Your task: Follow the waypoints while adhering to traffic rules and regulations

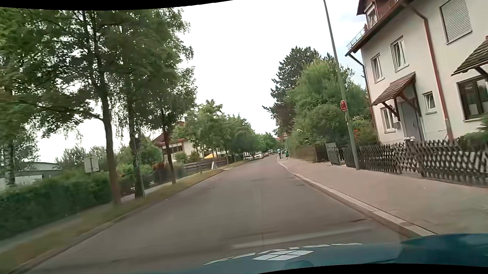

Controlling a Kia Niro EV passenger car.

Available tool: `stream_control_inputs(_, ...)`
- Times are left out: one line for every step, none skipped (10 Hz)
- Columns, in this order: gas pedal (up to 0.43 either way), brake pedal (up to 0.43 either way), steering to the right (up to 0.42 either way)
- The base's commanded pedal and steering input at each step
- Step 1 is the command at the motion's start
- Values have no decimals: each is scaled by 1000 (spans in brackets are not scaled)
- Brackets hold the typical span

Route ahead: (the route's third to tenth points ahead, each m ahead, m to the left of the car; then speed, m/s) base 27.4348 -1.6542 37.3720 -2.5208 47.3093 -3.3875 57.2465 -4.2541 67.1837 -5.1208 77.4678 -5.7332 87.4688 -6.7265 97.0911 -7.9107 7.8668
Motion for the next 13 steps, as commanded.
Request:
stream_control_inputs(157,0,2)
stream_control_inputs(157,0,2)
stream_control_inputs(157,0,2)
stream_control_inputs(157,0,2)
stream_control_inputs(157,0,2)
stream_control_inputs(157,0,2)
stream_control_inputs(157,0,3)
stream_control_inputs(157,0,2)
stream_control_inputs(157,0,2)
stream_control_inputs(157,0,3)
stream_control_inputs(157,0,2)
stream_control_inputs(157,0,3)
stream_control_inputs(157,0,2)
